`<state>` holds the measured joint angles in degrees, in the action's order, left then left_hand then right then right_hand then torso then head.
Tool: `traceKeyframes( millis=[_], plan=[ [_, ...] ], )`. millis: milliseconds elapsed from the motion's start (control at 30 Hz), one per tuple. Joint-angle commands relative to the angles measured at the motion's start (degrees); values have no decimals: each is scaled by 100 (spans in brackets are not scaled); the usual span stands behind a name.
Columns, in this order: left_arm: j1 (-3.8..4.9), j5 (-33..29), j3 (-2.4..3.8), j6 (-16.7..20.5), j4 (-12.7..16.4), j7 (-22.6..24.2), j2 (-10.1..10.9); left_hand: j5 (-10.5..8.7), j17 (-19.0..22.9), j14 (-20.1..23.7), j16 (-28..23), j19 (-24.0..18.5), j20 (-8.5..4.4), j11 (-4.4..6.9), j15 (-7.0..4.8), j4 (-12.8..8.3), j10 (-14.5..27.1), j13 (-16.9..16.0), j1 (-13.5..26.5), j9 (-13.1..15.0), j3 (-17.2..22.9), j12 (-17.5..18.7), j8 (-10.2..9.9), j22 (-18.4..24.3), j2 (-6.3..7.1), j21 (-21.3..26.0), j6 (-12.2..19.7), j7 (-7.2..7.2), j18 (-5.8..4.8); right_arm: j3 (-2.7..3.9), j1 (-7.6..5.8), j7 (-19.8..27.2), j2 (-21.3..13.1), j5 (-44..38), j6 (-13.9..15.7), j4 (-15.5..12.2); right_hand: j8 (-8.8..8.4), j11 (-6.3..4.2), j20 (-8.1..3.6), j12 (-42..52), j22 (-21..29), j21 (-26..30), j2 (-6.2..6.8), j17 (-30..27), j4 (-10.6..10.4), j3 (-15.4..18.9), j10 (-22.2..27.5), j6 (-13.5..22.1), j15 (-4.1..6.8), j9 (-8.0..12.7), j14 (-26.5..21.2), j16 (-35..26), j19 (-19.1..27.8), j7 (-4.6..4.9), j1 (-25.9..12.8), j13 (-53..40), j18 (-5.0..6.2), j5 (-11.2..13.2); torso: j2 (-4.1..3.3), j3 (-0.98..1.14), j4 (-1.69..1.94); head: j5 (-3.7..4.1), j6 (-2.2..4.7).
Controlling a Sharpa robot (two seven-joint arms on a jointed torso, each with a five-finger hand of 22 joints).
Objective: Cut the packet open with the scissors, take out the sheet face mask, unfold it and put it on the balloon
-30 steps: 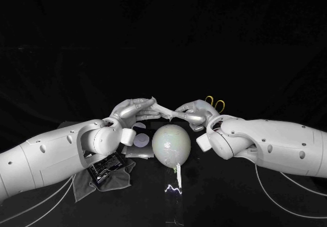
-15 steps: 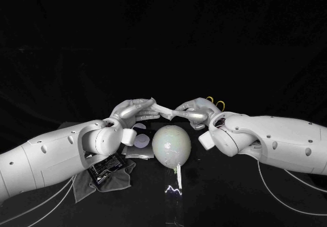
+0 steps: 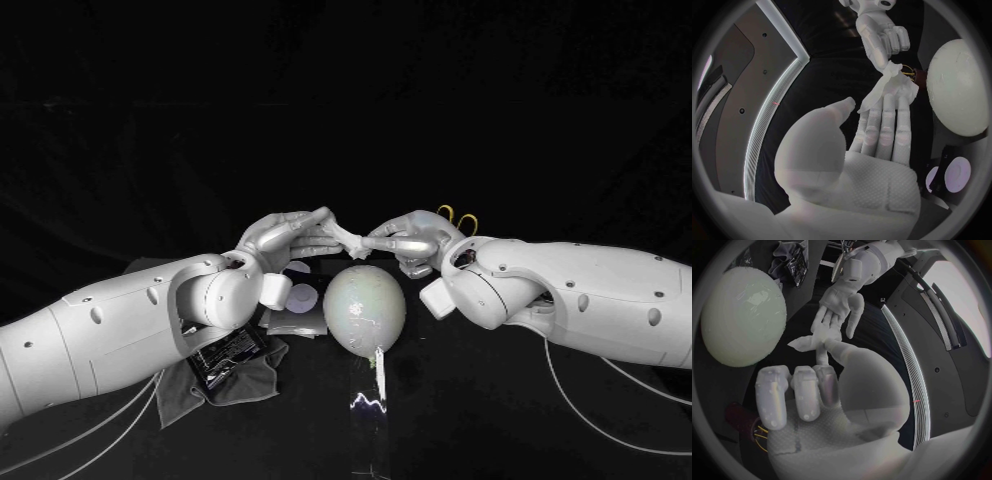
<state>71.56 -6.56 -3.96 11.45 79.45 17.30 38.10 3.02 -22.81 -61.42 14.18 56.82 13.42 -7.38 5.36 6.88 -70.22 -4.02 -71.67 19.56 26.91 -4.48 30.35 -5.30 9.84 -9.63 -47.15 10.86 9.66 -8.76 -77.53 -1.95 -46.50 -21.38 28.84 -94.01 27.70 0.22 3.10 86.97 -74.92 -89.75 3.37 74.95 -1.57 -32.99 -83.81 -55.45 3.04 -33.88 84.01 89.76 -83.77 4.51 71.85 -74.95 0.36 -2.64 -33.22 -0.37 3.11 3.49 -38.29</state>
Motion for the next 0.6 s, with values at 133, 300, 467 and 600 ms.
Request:
traceKeyframes(
  millis=[133, 300, 467, 600],
  plan=[
    [11, -14, 8, -157, 9, -160, 5, -24, -23, -20, -38, 25, 31, -22, 11, 174, 44, -11, 109, -42, -91, -41, -85, 27, 13, 29, -42, 24, 94, 8, -7, 37, 13, 89, -59, 10, 23, -34, -33, 17, -1508, -25, -64, 1505, 424, -472, -477, 1, 51, -381, 599, 24, -623, -30, -15, -1335, -36, -15, -2, 0, -2, -22, 13],
    [11, -13, 8, -142, -3, -225, 23, -25, -33, -31, -41, 44, 29, -31, 14, 270, 51, -15, 132, -73, -163, -55, -146, 44, 20, 36, -6, 43, 94, 18, -9, 148, 7, 173, 75, 16, 25, -34, -33, 26, -1508, -25, -67, 1505, 426, -477, -482, 1, 51, -383, 599, 24, -623, -30, -17, -1340, -36, -15, 1, -1, -4, -24, 20],
    [11, -13, 6, -148, -8, -307, 47, -25, -44, -29, -58, 63, 30, -56, 30, 540, 84, -17, 278, -103, -324, -63, -206, 74, -29, 53, 18, 67, 93, 38, -21, 260, -8, 269, 171, 19, 29, -34, -33, 34, -1508, -25, -71, 1505, 429, -483, -485, 1, 51, -385, 599, 24, -623, -31, -19, -1345, -36, -15, 4, 1, -4, -23, 26],
    [10, -13, 5, -159, -11, -358, 60, -24, -58, -36, -75, 85, 29, -62, 35, 944, 98, -27, 474, -109, -530, -90, -223, 105, -162, 72, 22, 74, 94, 55, -38, 317, -27, 320, 198, 15, 32, -34, -33, 34, -1508, -25, -74, 1505, 433, -490, -485, 2, 51, -388, 599, 24, -623, -31, -20, -1345, -36, -15, 4, 1, -7, -24, 35]
  ],
)
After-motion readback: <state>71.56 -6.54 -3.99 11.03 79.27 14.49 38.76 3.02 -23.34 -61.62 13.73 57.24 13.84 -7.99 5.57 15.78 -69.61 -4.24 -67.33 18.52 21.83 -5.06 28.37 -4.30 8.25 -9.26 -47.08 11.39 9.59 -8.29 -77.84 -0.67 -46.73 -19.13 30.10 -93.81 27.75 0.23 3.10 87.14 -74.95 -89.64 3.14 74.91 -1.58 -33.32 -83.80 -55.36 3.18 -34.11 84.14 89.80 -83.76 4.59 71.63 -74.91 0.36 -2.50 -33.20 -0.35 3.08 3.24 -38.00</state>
